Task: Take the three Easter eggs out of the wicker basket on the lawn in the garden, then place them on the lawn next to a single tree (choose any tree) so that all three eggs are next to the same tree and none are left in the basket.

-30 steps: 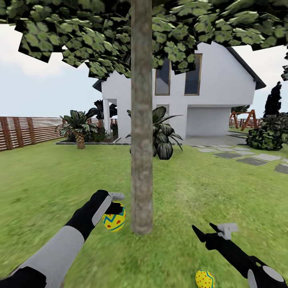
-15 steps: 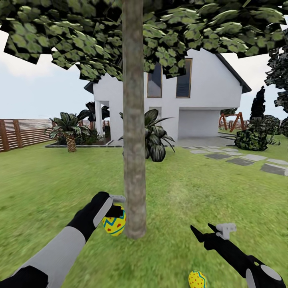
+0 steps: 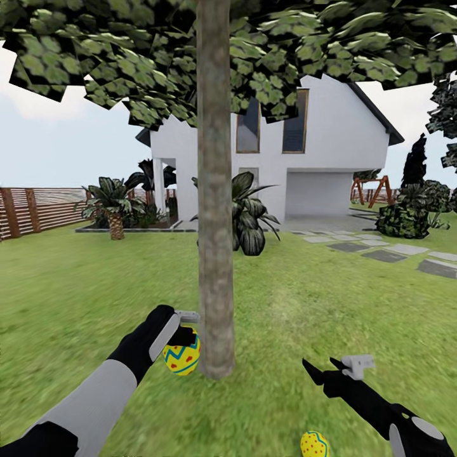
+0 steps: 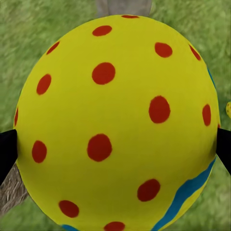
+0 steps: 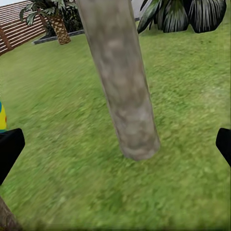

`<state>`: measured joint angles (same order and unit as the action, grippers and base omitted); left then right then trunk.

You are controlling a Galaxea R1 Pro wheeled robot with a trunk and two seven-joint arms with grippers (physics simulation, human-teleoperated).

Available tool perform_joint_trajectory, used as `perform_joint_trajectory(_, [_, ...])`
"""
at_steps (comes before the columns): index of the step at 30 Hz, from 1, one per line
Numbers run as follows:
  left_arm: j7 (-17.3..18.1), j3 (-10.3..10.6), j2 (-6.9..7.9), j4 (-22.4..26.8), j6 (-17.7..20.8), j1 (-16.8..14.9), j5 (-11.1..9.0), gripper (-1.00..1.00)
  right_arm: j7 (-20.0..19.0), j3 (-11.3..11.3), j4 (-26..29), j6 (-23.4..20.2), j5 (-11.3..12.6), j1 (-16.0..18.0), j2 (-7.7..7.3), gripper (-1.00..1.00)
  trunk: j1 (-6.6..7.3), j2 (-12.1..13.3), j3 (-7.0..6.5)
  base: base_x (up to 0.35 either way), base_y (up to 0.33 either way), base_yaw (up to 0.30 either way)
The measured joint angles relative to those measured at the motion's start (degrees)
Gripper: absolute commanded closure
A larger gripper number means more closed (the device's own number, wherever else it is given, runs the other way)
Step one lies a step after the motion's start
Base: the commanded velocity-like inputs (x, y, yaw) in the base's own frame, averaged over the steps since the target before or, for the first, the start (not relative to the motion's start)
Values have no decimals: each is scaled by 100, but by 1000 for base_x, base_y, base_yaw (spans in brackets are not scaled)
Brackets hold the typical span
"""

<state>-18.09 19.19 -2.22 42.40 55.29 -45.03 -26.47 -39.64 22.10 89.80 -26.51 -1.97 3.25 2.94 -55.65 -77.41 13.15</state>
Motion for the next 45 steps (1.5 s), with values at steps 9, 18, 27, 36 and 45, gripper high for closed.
perform_joint_trajectory(9, [0, 4, -17, -35, -4, 0, 0, 100, -54, -53, -22, -28, -24, 88, -10, -100, 198, 361, -93, 0, 0, 73])
perform_joint_trajectory(18, [0, 5, -23, -38, -4, 0, 3, 100, 5, -269, -24, -39, -38, 104, -25, -100, 396, 722, -178, 0, 0, 93])
perform_joint_trajectory(27, [0, 6, -39, -51, 7, 0, 7, 100, 557, -108, -348, -457, -59, 97, -290, -100, 593, 1084, -260, 0, 0, 93])
perform_joint_trajectory(36, [-2, 10, -266, -667, 4, -25, 0, 100, 1447, 413, -1778, -669, -45, 76, -395, -100, 791, 1445, -342, 0, 0, 67])
perform_joint_trajectory(45, [5, 10, -273, -685, 12, -26, 0, 100, 1455, 560, -2161, -179, -44, 37, -507, -100, 989, 1806, -420, 0, 0, 2])
